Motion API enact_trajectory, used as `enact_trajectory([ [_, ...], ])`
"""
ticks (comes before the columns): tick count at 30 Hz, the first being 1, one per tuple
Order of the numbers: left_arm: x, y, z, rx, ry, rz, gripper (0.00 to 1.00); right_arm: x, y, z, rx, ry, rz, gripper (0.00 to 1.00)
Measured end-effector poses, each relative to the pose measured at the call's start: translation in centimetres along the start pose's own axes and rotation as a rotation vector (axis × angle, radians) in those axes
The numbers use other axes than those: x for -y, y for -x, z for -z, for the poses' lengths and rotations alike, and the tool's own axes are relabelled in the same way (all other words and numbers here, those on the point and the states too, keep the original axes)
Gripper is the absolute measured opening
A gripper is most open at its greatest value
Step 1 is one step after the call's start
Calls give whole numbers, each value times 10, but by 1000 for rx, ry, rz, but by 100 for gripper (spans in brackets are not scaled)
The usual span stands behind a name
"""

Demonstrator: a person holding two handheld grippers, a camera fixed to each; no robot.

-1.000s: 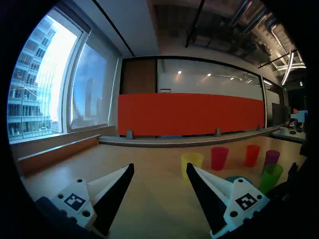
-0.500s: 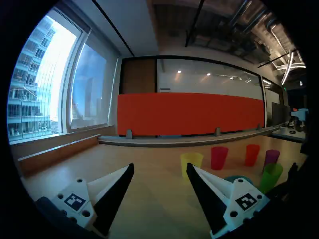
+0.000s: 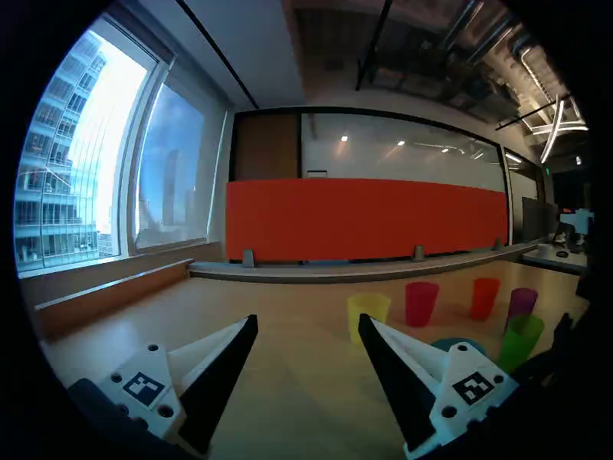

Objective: Pour water

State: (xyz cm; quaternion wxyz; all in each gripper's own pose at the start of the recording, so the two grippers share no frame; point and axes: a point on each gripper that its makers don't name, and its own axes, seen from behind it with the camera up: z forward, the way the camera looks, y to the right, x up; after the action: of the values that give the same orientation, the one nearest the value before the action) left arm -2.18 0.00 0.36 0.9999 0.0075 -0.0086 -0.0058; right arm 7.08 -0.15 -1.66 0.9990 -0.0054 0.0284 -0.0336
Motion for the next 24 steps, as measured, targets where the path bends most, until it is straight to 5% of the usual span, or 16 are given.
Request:
enact_trajectory([
  [24,-1,0,1,0,0,0,98,8,43,-8,-16,2,-72,99],
])
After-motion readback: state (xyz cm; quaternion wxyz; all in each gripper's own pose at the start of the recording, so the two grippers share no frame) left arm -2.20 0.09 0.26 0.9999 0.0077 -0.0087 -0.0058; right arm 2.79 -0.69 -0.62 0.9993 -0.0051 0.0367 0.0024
